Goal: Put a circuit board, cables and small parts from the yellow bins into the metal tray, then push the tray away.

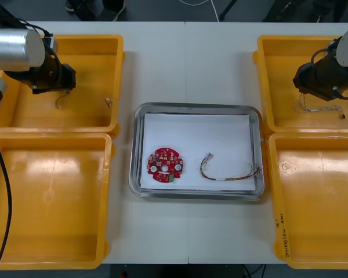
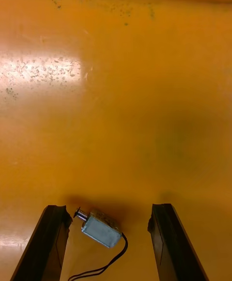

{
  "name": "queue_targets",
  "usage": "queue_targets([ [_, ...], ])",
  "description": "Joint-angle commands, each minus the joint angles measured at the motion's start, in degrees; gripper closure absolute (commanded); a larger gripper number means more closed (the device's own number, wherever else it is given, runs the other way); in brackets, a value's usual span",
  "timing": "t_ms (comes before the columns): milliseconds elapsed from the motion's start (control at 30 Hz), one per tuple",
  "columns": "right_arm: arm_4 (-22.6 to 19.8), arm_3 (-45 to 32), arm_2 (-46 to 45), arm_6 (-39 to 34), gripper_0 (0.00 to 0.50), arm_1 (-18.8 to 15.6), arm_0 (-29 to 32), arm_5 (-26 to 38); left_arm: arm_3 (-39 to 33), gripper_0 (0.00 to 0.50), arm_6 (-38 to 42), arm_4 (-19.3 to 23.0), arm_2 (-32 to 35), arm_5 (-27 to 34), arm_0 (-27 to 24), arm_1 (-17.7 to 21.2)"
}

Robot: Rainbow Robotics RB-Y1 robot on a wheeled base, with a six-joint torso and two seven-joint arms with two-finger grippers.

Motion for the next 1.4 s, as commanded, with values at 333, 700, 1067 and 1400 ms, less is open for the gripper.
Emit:
queue_targets([
  [333,2.1,0.6,-1.6,2.2,0.500,-2.9,-4.3,-3.3,2.5,0.000,3.6,1.1,-0.6,-3.3,-1.4,-1.3],
  [700,2.3,9.2,-1.6,4.0,0.500,-2.2,-9.6,-6.7,2.6,0.492,3.5,1.2,-0.6,-3.3,-1.4,-1.3],
  [1067,2.1,12.6,-1.5,5.1,0.500,-1.7,-12.0,-7.0,1.1,0.500,3.7,1.5,-0.5,-0.5,-2.0,-1.2],
  [1400,1.7,12.9,-1.5,5.8,0.429,-1.3,-11.4,-7.2,-10.1,0.500,5.1,1.8,1.7,11.9,-2.7,0.5],
])
